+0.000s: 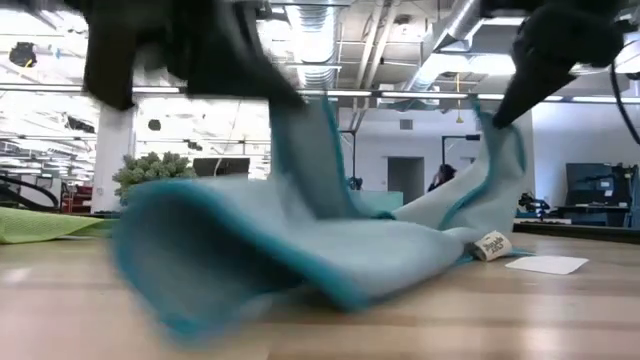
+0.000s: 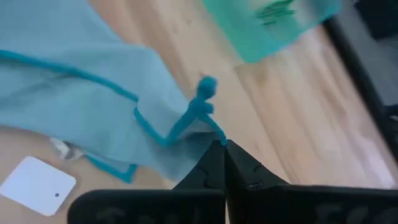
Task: Fold microfiber towels
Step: Fold the blue towel
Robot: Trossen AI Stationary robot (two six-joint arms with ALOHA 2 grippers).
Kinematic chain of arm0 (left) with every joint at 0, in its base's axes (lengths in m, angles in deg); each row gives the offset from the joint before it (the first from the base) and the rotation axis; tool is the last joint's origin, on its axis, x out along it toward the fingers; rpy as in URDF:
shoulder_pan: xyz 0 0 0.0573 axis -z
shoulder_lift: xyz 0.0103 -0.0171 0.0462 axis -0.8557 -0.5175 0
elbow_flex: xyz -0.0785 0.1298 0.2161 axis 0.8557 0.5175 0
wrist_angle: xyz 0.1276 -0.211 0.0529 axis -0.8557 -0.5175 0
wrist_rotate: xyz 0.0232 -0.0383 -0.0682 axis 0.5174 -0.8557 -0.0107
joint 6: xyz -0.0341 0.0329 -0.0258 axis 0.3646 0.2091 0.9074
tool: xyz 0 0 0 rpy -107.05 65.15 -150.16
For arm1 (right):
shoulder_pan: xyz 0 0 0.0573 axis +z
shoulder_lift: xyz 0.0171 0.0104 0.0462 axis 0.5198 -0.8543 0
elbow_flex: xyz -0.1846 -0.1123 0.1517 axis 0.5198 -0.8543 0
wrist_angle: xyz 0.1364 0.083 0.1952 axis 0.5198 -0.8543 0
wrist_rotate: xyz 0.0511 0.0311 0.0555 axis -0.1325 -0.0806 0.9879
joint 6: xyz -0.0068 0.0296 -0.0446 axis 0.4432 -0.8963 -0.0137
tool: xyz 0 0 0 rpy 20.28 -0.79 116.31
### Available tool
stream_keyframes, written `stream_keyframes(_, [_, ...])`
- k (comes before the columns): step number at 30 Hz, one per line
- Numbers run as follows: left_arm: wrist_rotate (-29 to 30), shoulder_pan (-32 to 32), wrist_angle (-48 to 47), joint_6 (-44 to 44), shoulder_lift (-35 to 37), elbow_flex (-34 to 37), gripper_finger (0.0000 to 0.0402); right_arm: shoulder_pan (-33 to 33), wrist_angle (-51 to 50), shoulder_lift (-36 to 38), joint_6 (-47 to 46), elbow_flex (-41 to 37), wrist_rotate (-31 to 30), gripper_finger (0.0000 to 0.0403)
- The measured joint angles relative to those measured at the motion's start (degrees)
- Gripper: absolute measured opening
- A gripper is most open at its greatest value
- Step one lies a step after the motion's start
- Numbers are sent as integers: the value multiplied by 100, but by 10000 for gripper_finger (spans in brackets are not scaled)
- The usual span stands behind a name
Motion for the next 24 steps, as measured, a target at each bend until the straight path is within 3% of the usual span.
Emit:
stream_keyframes(3, [1278, 493, -3, -255, 693, -1, 1, 508, -626, 205, -759, 96, -349, 10])
stream_keyframes(6, [1735, 975, -14, -208, 1333, -1, 1, 1169, -534, 514, -944, 176, -573, 10])
stream_keyframes(10, [1704, 1642, 97, 91, 1996, -1, 1, 2097, 483, 938, -153, 197, -757, 14])
stream_keyframes(13, [1925, 2108, 679, -58, 2255, -1, 0, 2778, 1512, 1271, 632, 197, -1539, 15])
stream_keyframes(17, [2729, 2500, 1505, -838, 2419, -7, 0, 3467, 2670, 1662, 1694, 202, -2613, 11])
stream_keyframes(21, [3775, 2355, 1072, -695, 2517, 69, 0, 3483, 2500, 2040, 1370, 80, -2986, 9])
stream_keyframes(24, [3943, 1988, 279, 249, 2500, 367, 0, 3131, 1851, 2220, 514, -261, -2786, 9])
